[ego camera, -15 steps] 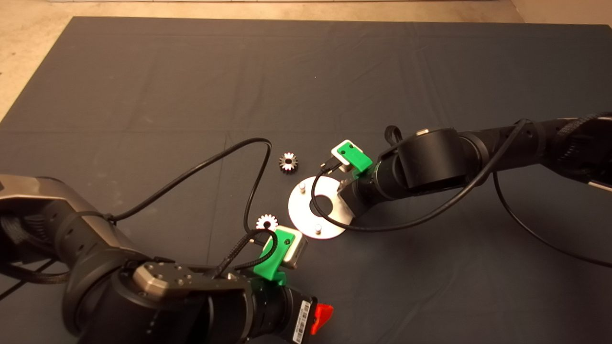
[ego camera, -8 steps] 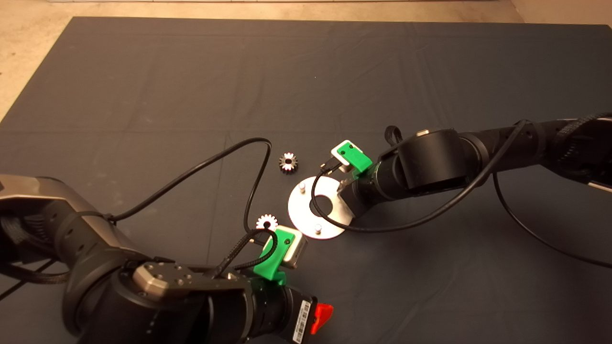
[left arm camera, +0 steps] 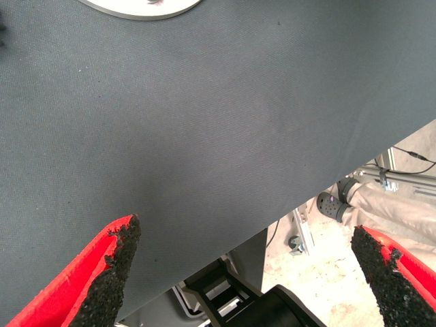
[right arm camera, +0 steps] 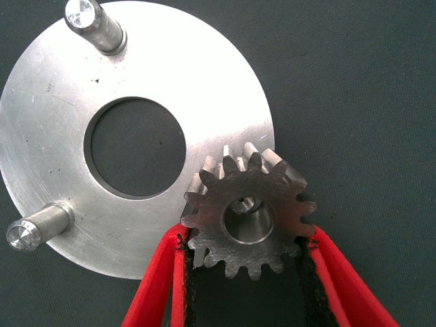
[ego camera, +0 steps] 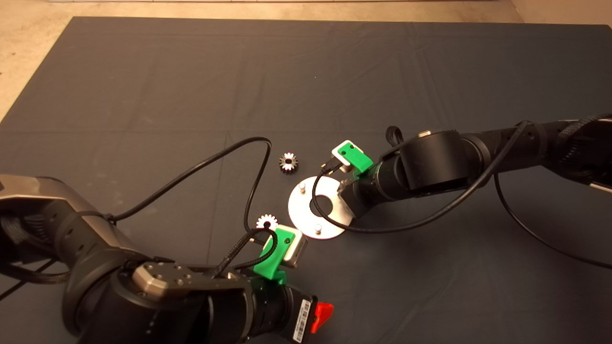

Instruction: Install three planetary gears onto the carrier pins

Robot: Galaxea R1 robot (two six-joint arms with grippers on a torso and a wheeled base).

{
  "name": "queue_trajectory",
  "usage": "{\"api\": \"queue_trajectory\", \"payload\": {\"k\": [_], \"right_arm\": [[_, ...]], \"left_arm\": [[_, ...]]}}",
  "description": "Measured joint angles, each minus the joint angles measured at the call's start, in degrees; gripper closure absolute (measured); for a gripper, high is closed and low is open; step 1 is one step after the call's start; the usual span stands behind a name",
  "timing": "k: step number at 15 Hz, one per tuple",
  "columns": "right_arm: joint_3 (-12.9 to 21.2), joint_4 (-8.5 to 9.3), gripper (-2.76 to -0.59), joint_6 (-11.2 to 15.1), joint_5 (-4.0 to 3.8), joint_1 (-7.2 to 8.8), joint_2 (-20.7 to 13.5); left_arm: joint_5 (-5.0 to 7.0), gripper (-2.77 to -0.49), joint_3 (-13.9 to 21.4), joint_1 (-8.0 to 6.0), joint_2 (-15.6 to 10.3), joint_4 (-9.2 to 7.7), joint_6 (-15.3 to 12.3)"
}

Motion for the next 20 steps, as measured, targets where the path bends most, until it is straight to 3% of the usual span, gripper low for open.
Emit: {"api": "queue_trajectory", "payload": {"k": [7, 12, 20], "right_arm": [[1.51, -0.22, -0.81, -0.04, 0.43, -0.51, -1.64], [2.56, -0.28, -0.80, -0.02, -0.05, -0.49, -2.55], [2.56, -0.30, -0.80, -0.34, -0.14, -0.49, -2.52]], "left_arm": [[0.00, -2.22, 0.00, 0.00, 0.00, 0.46, -0.66], [0.01, -2.22, 0.00, 0.00, 0.02, 0.79, -1.22], [0.00, -2.22, 0.00, 0.00, 0.30, 1.29, -1.44]]}}
